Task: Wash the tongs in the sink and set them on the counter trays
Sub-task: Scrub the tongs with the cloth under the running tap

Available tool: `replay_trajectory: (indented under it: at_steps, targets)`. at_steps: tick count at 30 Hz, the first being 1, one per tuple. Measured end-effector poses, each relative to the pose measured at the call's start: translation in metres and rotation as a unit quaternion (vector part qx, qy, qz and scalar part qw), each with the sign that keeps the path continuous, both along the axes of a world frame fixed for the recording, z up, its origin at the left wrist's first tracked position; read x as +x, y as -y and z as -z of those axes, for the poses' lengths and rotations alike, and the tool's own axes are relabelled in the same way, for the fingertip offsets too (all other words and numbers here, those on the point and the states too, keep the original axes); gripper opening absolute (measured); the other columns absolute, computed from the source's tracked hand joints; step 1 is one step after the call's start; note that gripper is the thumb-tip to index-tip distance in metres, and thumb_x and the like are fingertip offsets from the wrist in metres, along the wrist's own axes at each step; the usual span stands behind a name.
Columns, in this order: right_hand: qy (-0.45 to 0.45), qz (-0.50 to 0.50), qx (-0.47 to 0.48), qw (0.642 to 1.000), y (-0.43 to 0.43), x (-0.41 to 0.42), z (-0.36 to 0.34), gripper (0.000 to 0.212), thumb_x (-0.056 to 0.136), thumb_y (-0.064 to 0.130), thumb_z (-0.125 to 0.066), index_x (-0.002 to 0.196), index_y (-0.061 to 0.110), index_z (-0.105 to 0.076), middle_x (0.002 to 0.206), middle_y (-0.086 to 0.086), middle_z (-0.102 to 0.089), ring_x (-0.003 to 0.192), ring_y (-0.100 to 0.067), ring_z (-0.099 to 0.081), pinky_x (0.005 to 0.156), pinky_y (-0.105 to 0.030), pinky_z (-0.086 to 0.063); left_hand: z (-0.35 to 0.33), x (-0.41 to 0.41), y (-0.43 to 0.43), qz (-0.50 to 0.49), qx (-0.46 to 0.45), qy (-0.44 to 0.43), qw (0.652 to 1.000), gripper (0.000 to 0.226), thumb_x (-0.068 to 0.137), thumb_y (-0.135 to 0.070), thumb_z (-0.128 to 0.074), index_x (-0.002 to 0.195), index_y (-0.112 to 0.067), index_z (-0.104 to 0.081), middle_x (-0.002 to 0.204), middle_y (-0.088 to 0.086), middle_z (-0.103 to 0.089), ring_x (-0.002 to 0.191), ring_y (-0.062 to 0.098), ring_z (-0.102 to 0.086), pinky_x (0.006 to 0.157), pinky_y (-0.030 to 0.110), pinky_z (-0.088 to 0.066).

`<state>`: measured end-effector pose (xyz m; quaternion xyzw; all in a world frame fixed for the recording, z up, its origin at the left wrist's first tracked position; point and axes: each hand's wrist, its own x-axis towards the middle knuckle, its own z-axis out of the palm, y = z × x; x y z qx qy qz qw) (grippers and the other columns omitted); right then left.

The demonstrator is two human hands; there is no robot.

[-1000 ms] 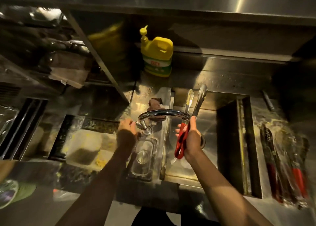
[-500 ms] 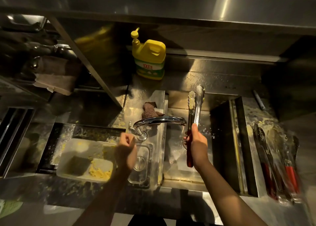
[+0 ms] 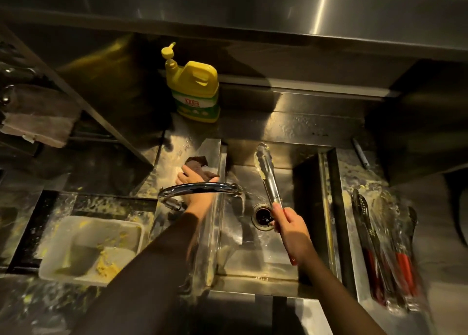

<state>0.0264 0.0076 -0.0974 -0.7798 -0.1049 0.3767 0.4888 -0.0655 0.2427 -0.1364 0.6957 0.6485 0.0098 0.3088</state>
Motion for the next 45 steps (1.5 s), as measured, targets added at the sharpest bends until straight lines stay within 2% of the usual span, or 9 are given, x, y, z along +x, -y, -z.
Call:
replay_trajectory:
  at_steps: [5,10,19,25,30,34,37,42,45]
  targets:
    - [-0.002,-0.035,0.002,0.999,0.016,0.013,0.001,0.055,0.085,0.061,-0.053,0.086,0.007,-0.063,0.075,-0.005,-0.059,0.066,-0.009,-0.055,0.068,-0.034,-0.047,-0.010,-0.009,0.009,-0.097,-0.119,0.251,0.956,0.054,0.093,-0.028,-0.067,0.135,-0.002,-0.046,0.120,0.009,-0.062,0.115,0.030,-0.058,0.088,0.035,-0.047]
    - [0.014,-0.078,-0.070,0.994,0.036,0.028,0.011,0.070,0.077,0.081,-0.048,0.087,0.013,-0.062,0.065,0.003,-0.059,0.062,-0.014,-0.055,0.065,-0.041,-0.048,-0.024,-0.028,0.044,-0.251,-0.351,0.534,0.727,0.044,0.101,-0.032,-0.046,0.126,0.001,-0.061,0.119,0.019,-0.069,0.111,0.031,-0.065,0.096,0.044,-0.050]
    - [0.041,-0.158,-0.131,0.978,0.045,0.031,0.011,0.045,0.094,0.061,-0.049,0.085,0.018,-0.060,0.064,0.002,-0.061,0.059,-0.012,-0.054,0.061,-0.036,-0.045,-0.032,-0.041,0.057,-0.345,-0.494,0.581,0.548,0.074,0.071,-0.017,-0.062,0.141,0.000,-0.047,0.142,0.027,-0.052,0.133,0.044,-0.048,0.115,0.058,-0.028]
    - [0.055,-0.209,-0.160,0.963,0.035,0.020,0.004,0.049,0.087,0.070,-0.046,0.084,0.023,-0.059,0.071,0.001,-0.064,0.068,-0.017,-0.059,0.065,-0.036,-0.046,-0.045,-0.013,0.072,-0.279,-0.339,0.454,0.776,0.030,0.101,-0.017,-0.050,0.122,0.003,-0.057,0.091,0.012,-0.067,0.080,0.024,-0.065,0.071,0.037,-0.054]
    - [0.044,-0.220,-0.130,0.966,0.001,-0.001,-0.009,0.044,0.094,0.064,-0.048,0.084,0.022,-0.057,0.072,0.006,-0.061,0.065,-0.009,-0.055,0.058,-0.026,-0.039,-0.051,-0.008,0.098,-0.165,-0.424,0.411,0.790,0.100,0.071,-0.069,-0.071,0.143,-0.009,-0.038,0.138,0.017,-0.058,0.121,0.028,-0.061,0.103,0.050,-0.049]
    - [0.109,-0.249,-0.140,0.952,-0.004,0.004,-0.015,0.052,0.093,0.066,-0.047,0.084,0.018,-0.063,0.082,0.002,-0.065,0.074,-0.011,-0.061,0.069,-0.032,-0.045,-0.048,0.006,0.089,-0.202,-0.314,0.370,0.851,0.073,0.052,-0.054,-0.092,0.107,-0.019,-0.059,0.110,0.008,-0.071,0.095,0.024,-0.071,0.084,0.042,-0.059]
    - [0.168,-0.295,-0.168,0.926,0.006,0.021,-0.012,0.070,0.089,0.077,-0.038,0.071,0.014,-0.063,0.083,0.003,-0.057,0.072,-0.012,-0.057,0.068,-0.034,-0.043,-0.046,0.011,0.080,-0.262,-0.310,0.397,0.823,0.051,0.068,-0.037,-0.087,0.106,-0.017,-0.059,0.113,0.010,-0.069,0.103,0.028,-0.068,0.096,0.047,-0.054]
    - [0.166,-0.335,-0.207,0.904,0.022,0.052,-0.013,0.058,0.086,0.079,-0.043,0.077,0.023,-0.058,0.075,0.006,-0.059,0.066,-0.009,-0.057,0.061,-0.027,-0.042,-0.049,-0.006,0.075,-0.095,-0.268,0.330,0.900,0.081,0.052,-0.057,-0.088,0.113,-0.009,-0.065,0.108,0.008,-0.074,0.097,0.023,-0.072,0.088,0.042,-0.058]
    - [0.164,-0.357,-0.208,0.896,0.015,0.060,-0.019,0.053,0.087,0.075,-0.047,0.075,0.024,-0.058,0.075,0.003,-0.060,0.065,-0.012,-0.057,0.058,-0.027,-0.041,-0.051,-0.009,0.074,-0.142,-0.327,0.378,0.854,0.073,0.061,-0.032,-0.088,0.123,-0.006,-0.060,0.117,0.013,-0.071,0.105,0.027,-0.070,0.095,0.047,-0.054]
